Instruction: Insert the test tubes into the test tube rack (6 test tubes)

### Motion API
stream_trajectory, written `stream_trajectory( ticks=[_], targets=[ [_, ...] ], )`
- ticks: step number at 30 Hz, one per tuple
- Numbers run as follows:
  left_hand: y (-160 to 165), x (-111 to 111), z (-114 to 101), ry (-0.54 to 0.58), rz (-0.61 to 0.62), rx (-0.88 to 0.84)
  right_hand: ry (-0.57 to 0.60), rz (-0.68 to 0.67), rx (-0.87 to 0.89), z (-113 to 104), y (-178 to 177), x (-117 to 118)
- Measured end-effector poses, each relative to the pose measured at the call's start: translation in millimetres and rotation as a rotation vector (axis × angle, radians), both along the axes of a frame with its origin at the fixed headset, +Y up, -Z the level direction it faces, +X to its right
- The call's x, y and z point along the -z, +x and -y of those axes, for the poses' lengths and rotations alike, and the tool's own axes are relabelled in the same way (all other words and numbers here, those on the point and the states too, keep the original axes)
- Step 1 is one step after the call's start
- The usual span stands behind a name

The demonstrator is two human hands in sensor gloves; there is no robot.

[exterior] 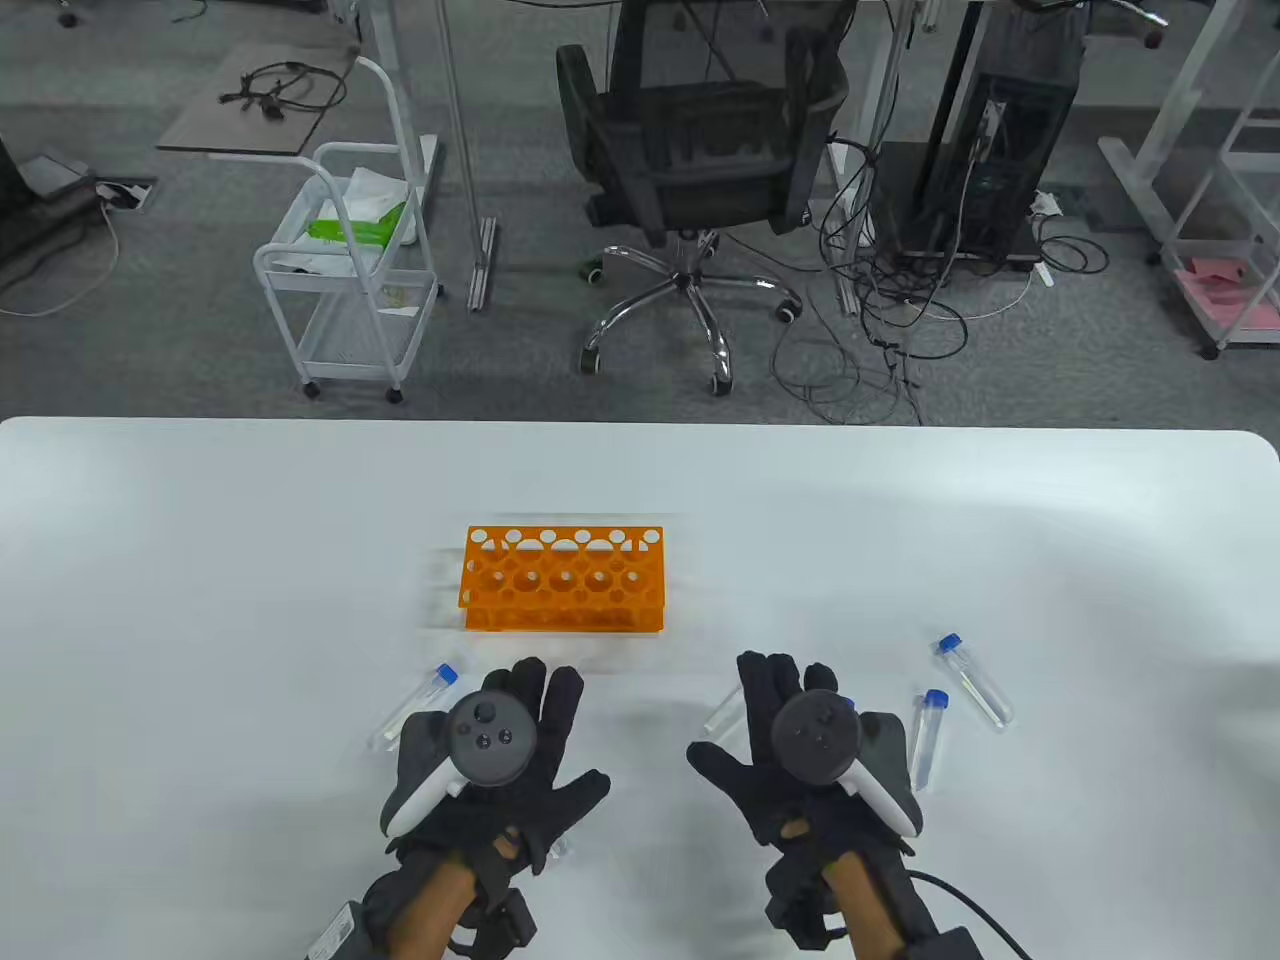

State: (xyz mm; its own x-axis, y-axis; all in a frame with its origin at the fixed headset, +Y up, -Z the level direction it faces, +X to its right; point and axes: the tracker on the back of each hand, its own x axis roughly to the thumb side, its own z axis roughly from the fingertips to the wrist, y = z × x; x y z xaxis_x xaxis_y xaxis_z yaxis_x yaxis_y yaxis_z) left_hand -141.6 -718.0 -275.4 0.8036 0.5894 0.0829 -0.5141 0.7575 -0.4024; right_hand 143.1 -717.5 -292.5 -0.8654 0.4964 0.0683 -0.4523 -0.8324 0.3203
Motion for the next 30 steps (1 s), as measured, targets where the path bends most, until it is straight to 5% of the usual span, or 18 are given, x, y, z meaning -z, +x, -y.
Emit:
stream_trajectory(
  ticks=[21,30],
  targets=[
    [-3,0,-5,0.009,-0.01,-0.018,0.0,0.005,-0.003,0,2,1],
    [-34,8,-26,0.041,-0.109,-0.13,0.011,0.002,0.01,-1,3,1]
  ],
)
